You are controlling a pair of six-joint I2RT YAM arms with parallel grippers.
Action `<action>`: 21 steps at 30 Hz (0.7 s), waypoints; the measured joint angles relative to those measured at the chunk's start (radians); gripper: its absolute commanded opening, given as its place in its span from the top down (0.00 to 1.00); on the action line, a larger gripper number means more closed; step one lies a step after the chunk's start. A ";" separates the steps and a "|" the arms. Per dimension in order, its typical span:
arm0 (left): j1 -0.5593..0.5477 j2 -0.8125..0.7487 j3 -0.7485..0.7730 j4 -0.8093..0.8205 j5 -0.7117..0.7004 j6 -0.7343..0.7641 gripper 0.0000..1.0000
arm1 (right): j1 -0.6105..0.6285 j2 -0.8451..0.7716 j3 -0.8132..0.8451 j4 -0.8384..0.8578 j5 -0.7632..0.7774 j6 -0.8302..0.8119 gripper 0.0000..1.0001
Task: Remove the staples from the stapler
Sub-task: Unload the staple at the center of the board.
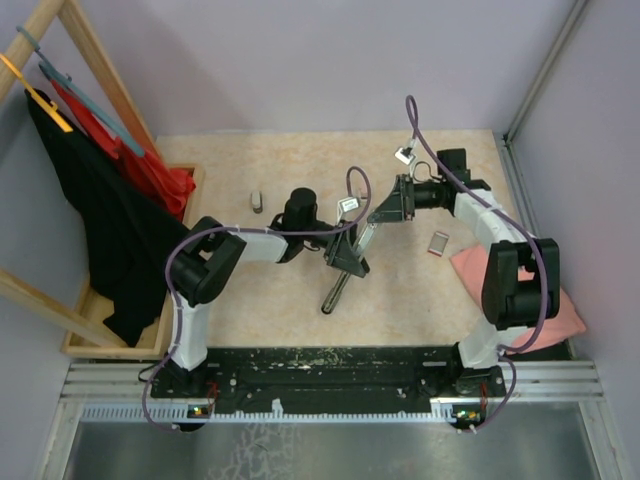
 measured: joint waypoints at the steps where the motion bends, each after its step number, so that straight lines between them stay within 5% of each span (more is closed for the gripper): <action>1: 0.000 0.000 -0.005 0.020 0.002 -0.012 0.23 | -0.002 -0.004 -0.011 0.032 -0.003 0.024 1.00; 14: 0.002 0.000 -0.027 0.134 0.008 -0.093 0.38 | -0.027 -0.008 -0.097 0.272 -0.025 0.240 1.00; 21: 0.005 0.001 -0.028 0.128 -0.006 -0.093 0.70 | -0.032 -0.019 -0.124 0.366 -0.037 0.335 1.00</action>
